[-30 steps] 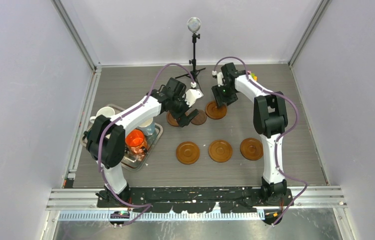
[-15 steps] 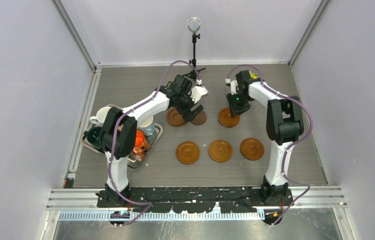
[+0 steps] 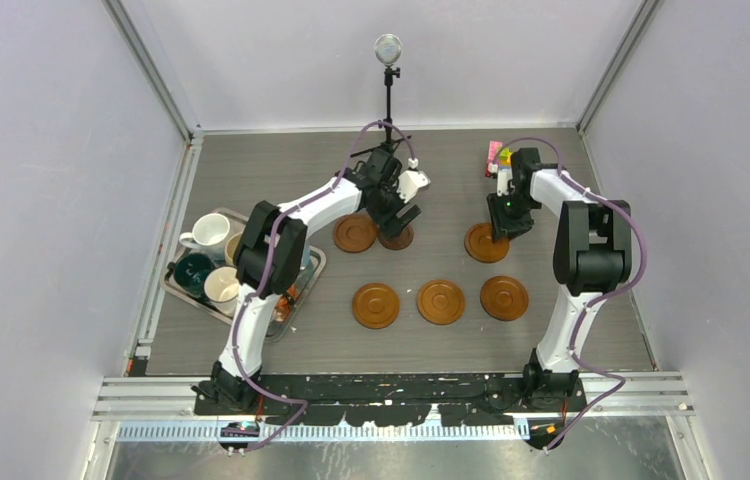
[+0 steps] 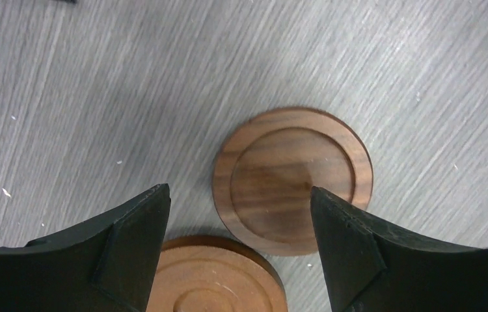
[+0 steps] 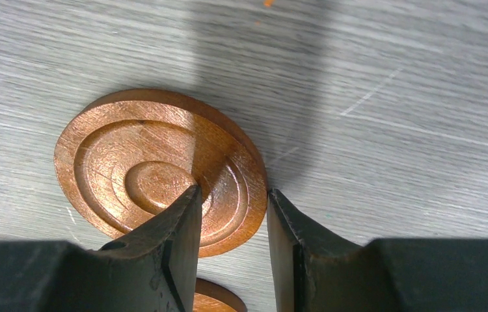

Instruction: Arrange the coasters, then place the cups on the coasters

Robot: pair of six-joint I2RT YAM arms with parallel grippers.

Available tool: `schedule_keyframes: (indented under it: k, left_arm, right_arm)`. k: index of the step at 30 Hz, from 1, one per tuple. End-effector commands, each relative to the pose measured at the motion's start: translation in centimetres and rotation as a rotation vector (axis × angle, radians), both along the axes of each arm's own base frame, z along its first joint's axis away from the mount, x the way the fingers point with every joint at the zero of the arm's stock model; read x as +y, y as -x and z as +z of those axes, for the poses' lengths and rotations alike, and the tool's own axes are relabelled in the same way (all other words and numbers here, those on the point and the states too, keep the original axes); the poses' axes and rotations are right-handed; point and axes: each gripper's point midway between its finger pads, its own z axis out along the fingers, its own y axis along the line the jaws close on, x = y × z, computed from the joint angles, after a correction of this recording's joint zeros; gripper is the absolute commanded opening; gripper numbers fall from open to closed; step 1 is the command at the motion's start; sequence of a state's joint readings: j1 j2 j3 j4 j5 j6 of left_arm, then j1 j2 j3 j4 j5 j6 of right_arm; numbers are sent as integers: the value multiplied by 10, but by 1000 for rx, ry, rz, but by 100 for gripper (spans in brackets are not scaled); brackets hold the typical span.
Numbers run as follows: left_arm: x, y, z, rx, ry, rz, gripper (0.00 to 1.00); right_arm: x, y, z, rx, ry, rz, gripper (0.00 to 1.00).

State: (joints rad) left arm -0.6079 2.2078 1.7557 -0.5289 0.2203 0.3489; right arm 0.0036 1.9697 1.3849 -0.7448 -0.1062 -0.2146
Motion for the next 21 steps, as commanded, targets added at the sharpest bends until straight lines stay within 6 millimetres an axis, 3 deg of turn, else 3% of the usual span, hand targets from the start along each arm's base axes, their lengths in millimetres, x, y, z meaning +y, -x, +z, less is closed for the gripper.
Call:
schedule_keyframes:
  k: [1,12,21]
  left_arm:
    - [-12,-14,10,-26,28,6,80]
    - [-12,10,-15,141,48,-12,74]
    - [-27,21,-34,191,13,-34,54]
  right_arm:
    - [-30,15,-4,48,87,-13,40]
    - [-42,18,4,49,62,-67,43]
    - [-46,9,6,35,65,-91,44]
